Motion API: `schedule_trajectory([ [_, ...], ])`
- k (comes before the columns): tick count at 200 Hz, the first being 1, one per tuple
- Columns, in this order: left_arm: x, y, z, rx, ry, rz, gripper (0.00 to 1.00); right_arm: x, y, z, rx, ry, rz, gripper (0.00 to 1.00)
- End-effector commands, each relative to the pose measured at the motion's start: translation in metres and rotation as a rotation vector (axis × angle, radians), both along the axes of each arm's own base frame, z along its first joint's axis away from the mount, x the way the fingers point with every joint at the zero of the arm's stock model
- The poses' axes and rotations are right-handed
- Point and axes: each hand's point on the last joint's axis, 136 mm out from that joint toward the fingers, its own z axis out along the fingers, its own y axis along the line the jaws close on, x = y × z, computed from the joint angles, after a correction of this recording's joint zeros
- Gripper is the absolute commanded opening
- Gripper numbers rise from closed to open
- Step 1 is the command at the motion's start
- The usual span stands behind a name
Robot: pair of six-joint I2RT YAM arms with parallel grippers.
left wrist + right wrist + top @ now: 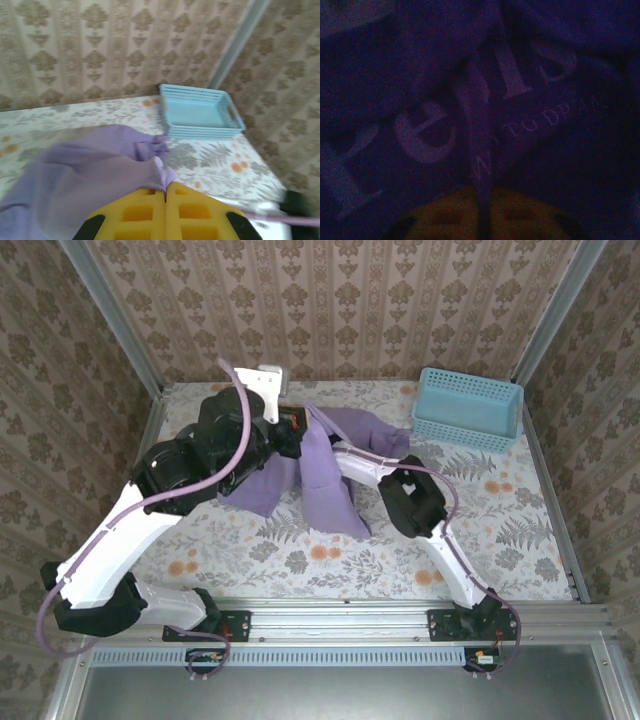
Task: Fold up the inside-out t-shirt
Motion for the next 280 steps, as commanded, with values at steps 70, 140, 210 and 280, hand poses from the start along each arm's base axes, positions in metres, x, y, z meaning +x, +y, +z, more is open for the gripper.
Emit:
schedule_trajectory([
  [70, 0.121, 0.172, -0.107, 0.153, 0.279, 0.599, 0.00, -0.118, 0.033, 0.063, 0.276, -0.253, 0.332, 0.00],
  [140, 0.180, 0.216, -0.283, 0.350, 0.706, 0.684, 0.00, -0.194, 0.036, 0.115, 0.552, -0.396, 0.538, 0.00],
  [210, 0.179, 0.203, -0.375, 0.465, 0.930, 0.586, 0.22, -0.223, 0.024, 0.150, 0.659, -0.491, 0.633, 0.00],
  [280, 0.045, 0.060, -0.324, 0.337, 0.639, 0.079, 0.71, -0.222, 0.008, 0.125, 0.647, -0.457, 0.577, 0.00],
])
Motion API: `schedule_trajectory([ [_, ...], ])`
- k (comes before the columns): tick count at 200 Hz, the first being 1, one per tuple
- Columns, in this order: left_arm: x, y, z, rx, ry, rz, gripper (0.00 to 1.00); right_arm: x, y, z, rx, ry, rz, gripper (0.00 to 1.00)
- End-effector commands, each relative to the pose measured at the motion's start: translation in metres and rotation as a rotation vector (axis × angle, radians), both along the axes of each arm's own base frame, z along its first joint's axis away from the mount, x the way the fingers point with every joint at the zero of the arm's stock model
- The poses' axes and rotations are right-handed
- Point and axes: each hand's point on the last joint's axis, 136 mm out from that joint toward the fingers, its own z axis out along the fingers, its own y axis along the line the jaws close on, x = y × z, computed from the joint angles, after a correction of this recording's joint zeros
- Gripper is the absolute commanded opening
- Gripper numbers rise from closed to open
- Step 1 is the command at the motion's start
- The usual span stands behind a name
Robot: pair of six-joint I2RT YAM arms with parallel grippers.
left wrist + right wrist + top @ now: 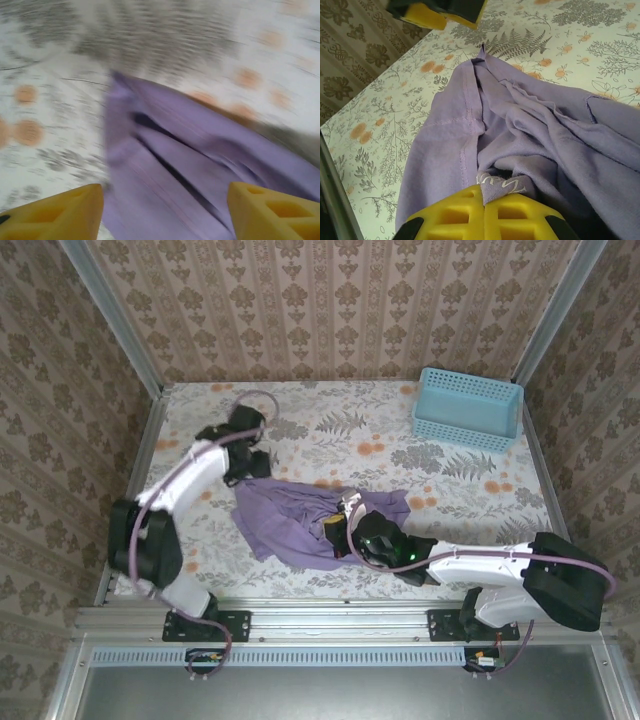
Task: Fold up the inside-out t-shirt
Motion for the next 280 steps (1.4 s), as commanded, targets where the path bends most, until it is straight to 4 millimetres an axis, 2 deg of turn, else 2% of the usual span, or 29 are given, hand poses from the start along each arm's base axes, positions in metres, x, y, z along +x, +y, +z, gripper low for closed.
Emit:
schedule_trajectory([
  [1, -0.045, -0.052, -0.002, -0.127, -0.022, -0.194, 0.71, 0.000, -0.005, 0.009, 0.056, -0.019, -0.018, 0.00],
  [14, -0.069, -0.079, -0.008, -0.201, -0.026, -0.298, 0.73, 0.000, -0.012, 0.009, 0.051, -0.021, -0.032, 0.00],
  [32, -0.090, -0.106, -0.018, -0.208, -0.046, -0.419, 0.74, 0.000, -0.021, 0.001, 0.023, -0.004, -0.066, 0.00],
  [61, -0.101, -0.119, -0.043, -0.151, -0.023, -0.476, 0.73, -0.002, -0.026, -0.012, 0.018, 0.037, -0.088, 0.00],
  [94, -0.109, -0.137, -0.056, -0.175, -0.002, -0.527, 0.69, -0.002, -0.034, -0.015, 0.021, 0.049, -0.120, 0.00],
  [107, -0.102, -0.129, -0.064, -0.132, 0.002, -0.484, 0.62, -0.002, -0.035, -0.014, 0.022, 0.048, -0.123, 0.00],
  [138, -0.085, -0.113, -0.073, -0.099, 0.012, -0.407, 0.37, -0.002, -0.042, -0.015, 0.002, 0.050, -0.145, 0.00],
  [156, -0.077, -0.107, -0.067, -0.100, -0.005, -0.381, 0.19, -0.003, -0.051, -0.017, -0.021, 0.050, -0.169, 0.00],
  [178, -0.065, -0.095, -0.049, -0.123, -0.048, -0.320, 0.00, -0.005, -0.063, -0.018, -0.038, 0.043, -0.190, 0.00],
  [202, -0.052, -0.074, -0.016, -0.213, -0.119, -0.238, 0.00, -0.009, -0.080, -0.016, -0.042, 0.030, -0.223, 0.00],
  [217, -0.046, -0.066, 0.013, -0.376, -0.185, -0.233, 0.00, -0.011, -0.093, -0.018, -0.046, 0.034, -0.251, 0.00],
  [243, -0.038, -0.041, 0.039, -0.503, -0.244, -0.188, 0.00, -0.010, -0.110, -0.045, -0.100, 0.102, -0.308, 0.00],
  [266, -0.043, -0.047, 0.030, -0.509, -0.193, -0.208, 0.00, -0.015, -0.097, -0.062, -0.147, 0.160, -0.250, 0.00],
  [280, -0.047, -0.054, 0.015, -0.511, -0.142, -0.220, 0.00, -0.018, -0.085, -0.063, -0.170, 0.177, -0.192, 0.13],
])
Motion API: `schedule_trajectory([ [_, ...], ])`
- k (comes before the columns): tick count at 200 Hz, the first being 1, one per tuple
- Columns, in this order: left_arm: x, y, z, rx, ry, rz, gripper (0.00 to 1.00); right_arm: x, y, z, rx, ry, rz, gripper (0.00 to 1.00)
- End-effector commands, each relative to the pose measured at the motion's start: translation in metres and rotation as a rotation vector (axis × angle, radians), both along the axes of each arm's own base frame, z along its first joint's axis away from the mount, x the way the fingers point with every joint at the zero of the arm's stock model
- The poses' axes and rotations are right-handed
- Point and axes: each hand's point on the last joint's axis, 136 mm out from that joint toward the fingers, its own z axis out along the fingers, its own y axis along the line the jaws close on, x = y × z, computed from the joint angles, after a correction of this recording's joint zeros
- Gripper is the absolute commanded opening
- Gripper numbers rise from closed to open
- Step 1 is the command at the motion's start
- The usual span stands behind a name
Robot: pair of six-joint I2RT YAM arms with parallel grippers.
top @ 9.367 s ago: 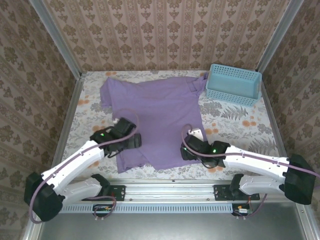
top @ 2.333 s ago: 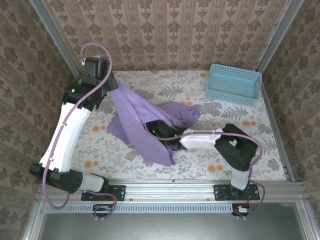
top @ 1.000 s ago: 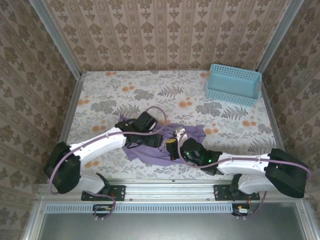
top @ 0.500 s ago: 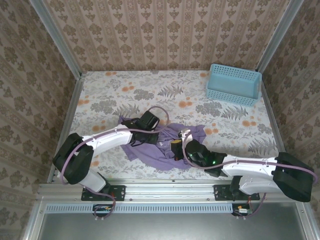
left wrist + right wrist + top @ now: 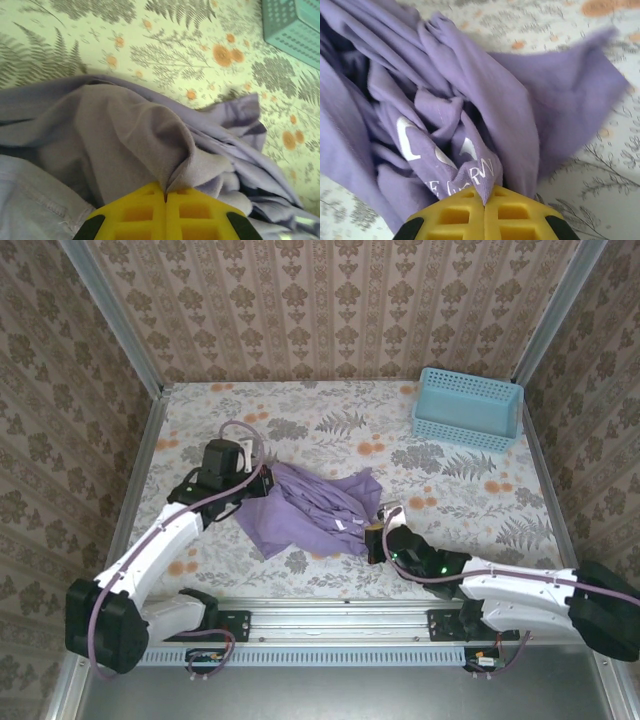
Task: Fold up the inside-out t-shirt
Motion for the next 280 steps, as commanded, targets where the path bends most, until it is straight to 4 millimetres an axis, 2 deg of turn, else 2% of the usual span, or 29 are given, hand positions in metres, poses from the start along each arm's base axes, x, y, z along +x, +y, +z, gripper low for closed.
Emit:
schedule_trajectory([
  [1, -0.012, -0.019, -0.020, -0.041, 0.085, -0.079, 0.00, -0.007, 0.011, -0.013, -0.049, 0.072, 0.064, 0.14],
  [9, -0.013, -0.018, -0.029, -0.022, 0.103, -0.075, 0.00, -0.007, 0.015, -0.010, -0.081, 0.076, 0.084, 0.21],
  [15, -0.020, -0.026, -0.036, -0.002, 0.115, -0.101, 0.00, -0.006, 0.018, -0.007, -0.111, 0.075, 0.092, 0.28],
  [29, -0.026, -0.030, -0.047, 0.028, 0.138, -0.113, 0.00, -0.005, 0.024, 0.004, -0.175, 0.071, 0.120, 0.45],
  [48, -0.030, -0.031, -0.053, 0.032, 0.146, -0.113, 0.00, 0.000, 0.030, 0.015, -0.256, 0.084, 0.133, 0.58],
  [63, -0.031, -0.029, -0.054, 0.027, 0.141, -0.101, 0.00, 0.003, 0.036, 0.016, -0.332, 0.112, 0.158, 0.63],
  [85, -0.033, -0.029, -0.054, 0.015, 0.137, -0.095, 0.00, 0.011, 0.044, 0.010, -0.415, 0.155, 0.152, 0.64],
  [91, -0.033, -0.028, -0.054, 0.014, 0.136, -0.092, 0.00, 0.012, 0.047, 0.000, -0.444, 0.180, 0.156, 0.64],
  [113, -0.035, -0.026, -0.055, 0.010, 0.136, -0.086, 0.00, 0.019, 0.061, -0.013, -0.473, 0.226, 0.150, 0.60],
  [132, -0.036, -0.025, -0.052, 0.003, 0.130, -0.085, 0.00, 0.027, 0.064, -0.024, -0.500, 0.241, 0.105, 0.54],
  [153, -0.038, -0.026, -0.048, -0.018, 0.130, -0.085, 0.00, 0.034, 0.072, -0.034, -0.491, 0.247, 0.081, 0.40],
  [169, -0.039, -0.026, -0.042, -0.032, 0.124, -0.085, 0.00, 0.035, 0.077, -0.030, -0.466, 0.237, 0.083, 0.21],
  [190, -0.037, -0.017, -0.041, -0.020, 0.123, -0.057, 0.00, 0.032, 0.081, -0.009, -0.430, 0.183, 0.114, 0.00],
  [218, -0.021, 0.008, -0.039, -0.106, 0.179, 0.051, 0.00, 0.011, 0.087, 0.034, -0.309, 0.069, 0.249, 0.00],
  [221, -0.019, 0.010, -0.038, -0.124, 0.185, 0.058, 0.00, 0.008, 0.086, 0.046, -0.274, 0.046, 0.258, 0.00],
  [234, -0.010, 0.021, -0.033, -0.149, 0.198, 0.096, 0.00, -0.001, 0.078, 0.073, -0.182, -0.015, 0.282, 0.00],
  [250, 0.000, 0.038, -0.030, -0.086, 0.189, 0.150, 0.00, -0.010, 0.064, 0.104, -0.084, -0.095, 0.283, 0.00],
  [266, 0.007, 0.055, -0.032, -0.040, 0.203, 0.218, 0.00, -0.013, 0.046, 0.118, -0.021, -0.145, 0.248, 0.00],
  [280, 0.012, 0.061, -0.037, -0.024, 0.230, 0.246, 0.00, -0.013, 0.034, 0.111, 0.001, -0.134, 0.215, 0.00],
])
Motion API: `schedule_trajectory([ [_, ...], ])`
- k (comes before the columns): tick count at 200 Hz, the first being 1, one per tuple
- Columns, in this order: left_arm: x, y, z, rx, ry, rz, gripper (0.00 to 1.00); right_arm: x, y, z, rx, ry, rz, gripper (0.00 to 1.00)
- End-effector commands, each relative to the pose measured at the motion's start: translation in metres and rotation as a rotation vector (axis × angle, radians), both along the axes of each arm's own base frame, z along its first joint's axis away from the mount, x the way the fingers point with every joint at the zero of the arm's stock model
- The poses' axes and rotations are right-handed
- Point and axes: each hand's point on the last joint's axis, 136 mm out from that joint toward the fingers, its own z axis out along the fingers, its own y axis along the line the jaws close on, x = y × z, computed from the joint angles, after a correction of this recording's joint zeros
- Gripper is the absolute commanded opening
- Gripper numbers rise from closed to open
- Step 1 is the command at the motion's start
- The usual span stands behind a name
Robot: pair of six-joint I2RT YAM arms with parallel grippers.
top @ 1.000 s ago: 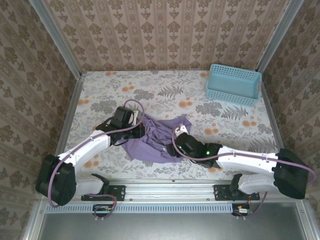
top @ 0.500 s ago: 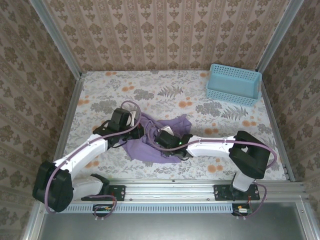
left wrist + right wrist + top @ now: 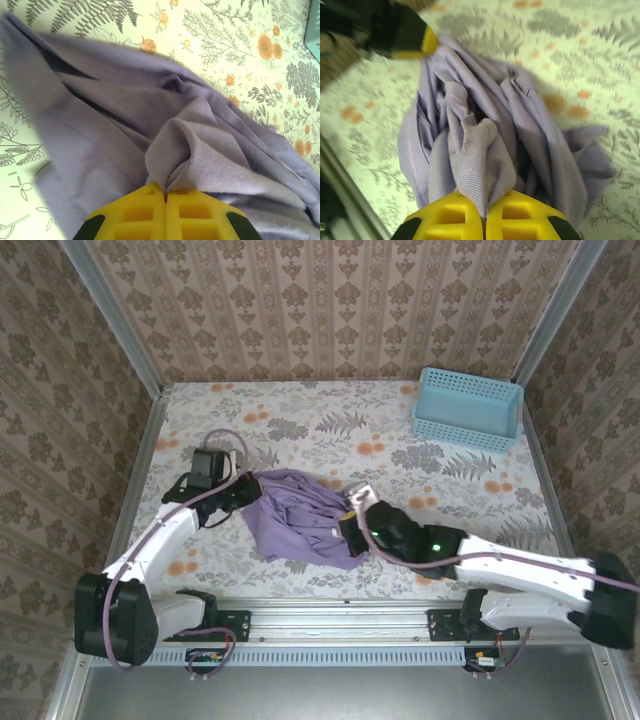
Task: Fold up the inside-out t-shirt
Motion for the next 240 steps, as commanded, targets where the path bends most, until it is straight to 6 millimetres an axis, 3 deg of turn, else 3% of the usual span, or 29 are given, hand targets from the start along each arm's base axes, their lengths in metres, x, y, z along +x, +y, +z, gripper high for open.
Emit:
schedule_trajectory([
  [1, 0.011, 0.017, 0.001, 0.051, 0.038, 0.069, 0.00, 0.000, -0.015, -0.010, 0.031, -0.009, -0.028, 0.00],
  [21, 0.010, 0.022, -0.020, 0.138, 0.141, 0.069, 0.00, -0.001, -0.024, -0.041, 0.034, 0.046, -0.076, 0.00],
  [39, 0.003, 0.006, -0.031, 0.198, 0.185, -0.017, 0.01, -0.002, -0.028, -0.075, 0.024, 0.118, -0.116, 0.00],
  [68, -0.026, -0.013, -0.020, 0.339, 0.125, -0.101, 0.35, -0.003, -0.026, -0.110, -0.010, 0.194, -0.149, 0.00],
  [79, -0.039, -0.018, -0.012, 0.382, 0.088, -0.117, 0.47, -0.002, -0.026, -0.117, -0.041, 0.210, -0.156, 0.10],
  [102, -0.067, -0.038, -0.004, 0.392, 0.043, -0.168, 0.60, 0.002, -0.028, -0.114, -0.106, 0.197, -0.170, 0.47],
  [129, -0.083, -0.053, -0.015, 0.311, 0.043, -0.170, 0.65, 0.014, -0.036, -0.091, -0.182, 0.132, -0.201, 0.59],
  [166, -0.080, -0.061, -0.022, 0.175, 0.007, -0.114, 0.65, 0.029, -0.017, -0.076, -0.189, 0.139, -0.145, 0.62],
  [205, -0.080, -0.069, -0.023, 0.148, -0.001, -0.130, 0.65, 0.045, 0.005, -0.089, -0.250, 0.177, -0.126, 0.61],
  [240, -0.082, -0.070, -0.025, 0.158, -0.001, -0.137, 0.65, 0.059, 0.011, -0.105, -0.319, 0.200, -0.157, 0.42],
])
